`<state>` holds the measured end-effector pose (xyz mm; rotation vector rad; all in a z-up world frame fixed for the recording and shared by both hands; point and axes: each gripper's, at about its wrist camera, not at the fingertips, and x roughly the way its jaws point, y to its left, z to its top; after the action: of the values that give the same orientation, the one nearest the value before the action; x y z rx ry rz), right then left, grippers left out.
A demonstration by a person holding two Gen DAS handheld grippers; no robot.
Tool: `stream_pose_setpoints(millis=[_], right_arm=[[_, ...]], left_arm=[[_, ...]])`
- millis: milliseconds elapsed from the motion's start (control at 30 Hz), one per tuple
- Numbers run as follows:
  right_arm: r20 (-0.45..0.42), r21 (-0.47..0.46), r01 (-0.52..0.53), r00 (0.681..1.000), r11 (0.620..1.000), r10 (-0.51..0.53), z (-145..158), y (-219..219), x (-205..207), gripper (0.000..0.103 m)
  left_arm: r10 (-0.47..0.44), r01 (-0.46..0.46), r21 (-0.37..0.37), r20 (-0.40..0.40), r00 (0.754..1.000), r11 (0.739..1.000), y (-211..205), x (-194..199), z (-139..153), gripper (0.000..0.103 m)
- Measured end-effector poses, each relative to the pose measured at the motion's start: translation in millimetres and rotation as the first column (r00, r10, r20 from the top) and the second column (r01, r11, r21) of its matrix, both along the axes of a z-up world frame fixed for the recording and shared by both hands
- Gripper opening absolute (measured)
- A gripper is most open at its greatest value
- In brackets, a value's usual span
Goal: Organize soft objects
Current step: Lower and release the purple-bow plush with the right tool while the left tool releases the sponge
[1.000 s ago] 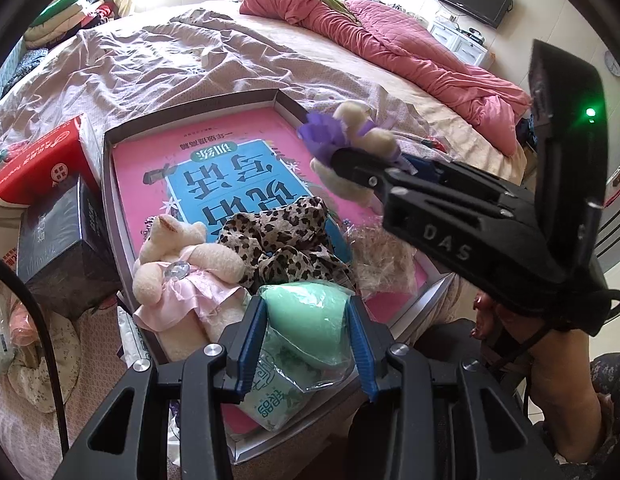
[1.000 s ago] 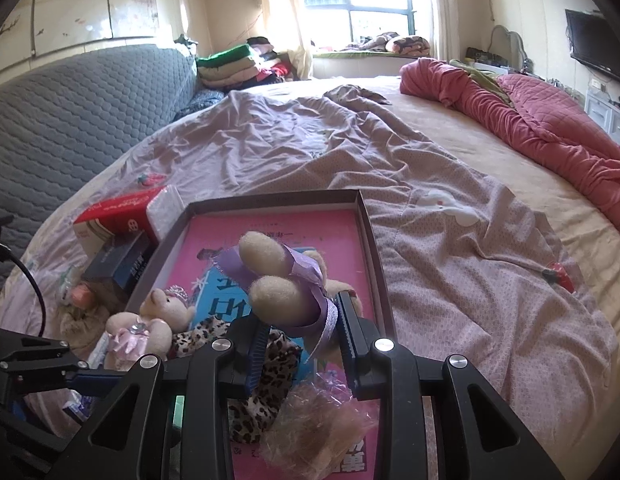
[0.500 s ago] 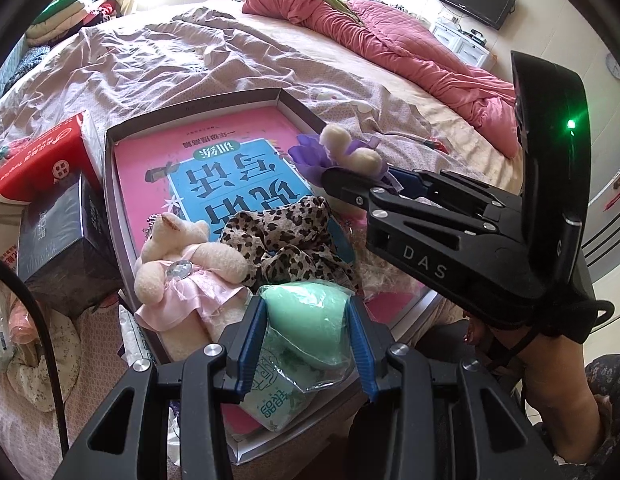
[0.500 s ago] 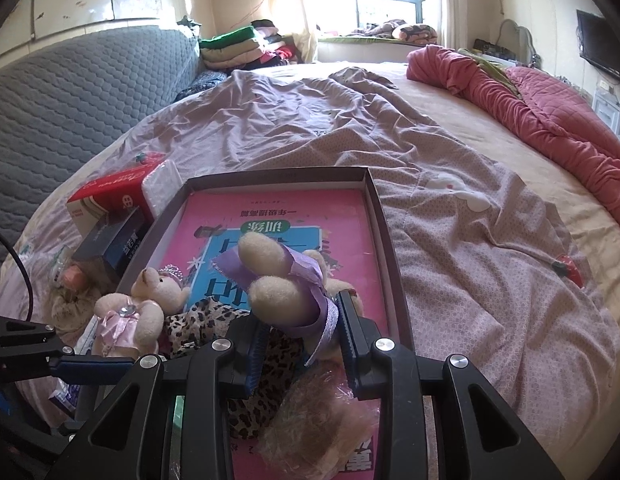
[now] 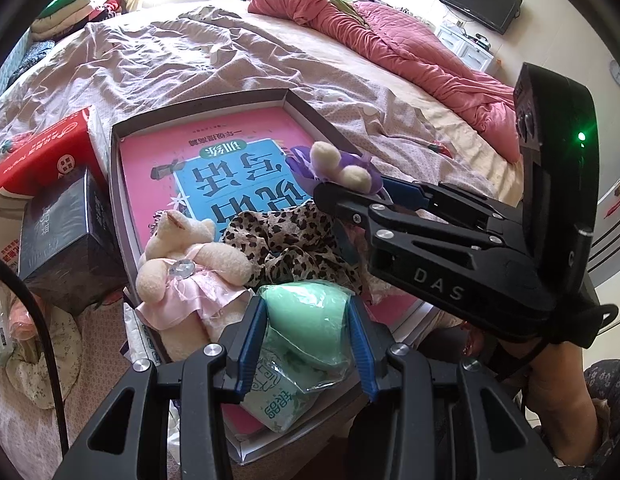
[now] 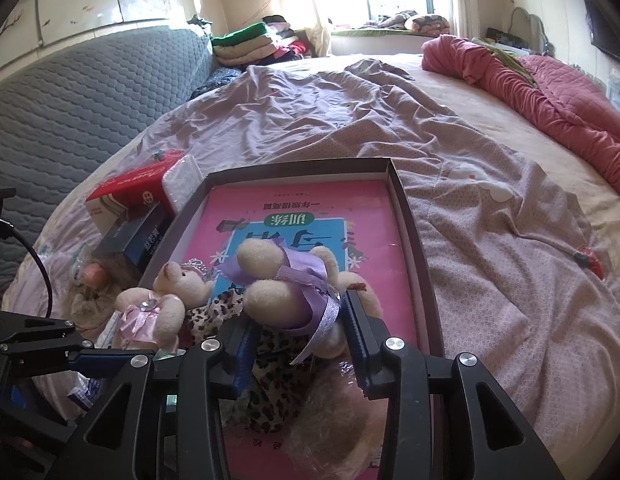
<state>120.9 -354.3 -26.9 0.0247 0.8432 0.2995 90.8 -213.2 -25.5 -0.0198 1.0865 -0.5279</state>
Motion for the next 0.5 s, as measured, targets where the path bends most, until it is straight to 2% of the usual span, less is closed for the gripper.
stream_pose_setpoints(millis=[167, 500], right_arm=[[-0.035, 0.114, -0.013, 0.999, 0.993, 0.017, -1.6, -4.4, 1.4, 0.053], [-0.036, 0.088, -0.037, 0.999, 0.995, 0.041, -1.4, 5.4, -3.1, 0.062]], left_arm=[[0.003, -0.003, 0.001, -0.001, 1.0, 1.0, 0.9, 0.4, 0.0, 0.041], [0.01, -0.01, -0.003, -0.011, 1.0, 1.0, 0.2, 2.3, -0.3, 0.042]])
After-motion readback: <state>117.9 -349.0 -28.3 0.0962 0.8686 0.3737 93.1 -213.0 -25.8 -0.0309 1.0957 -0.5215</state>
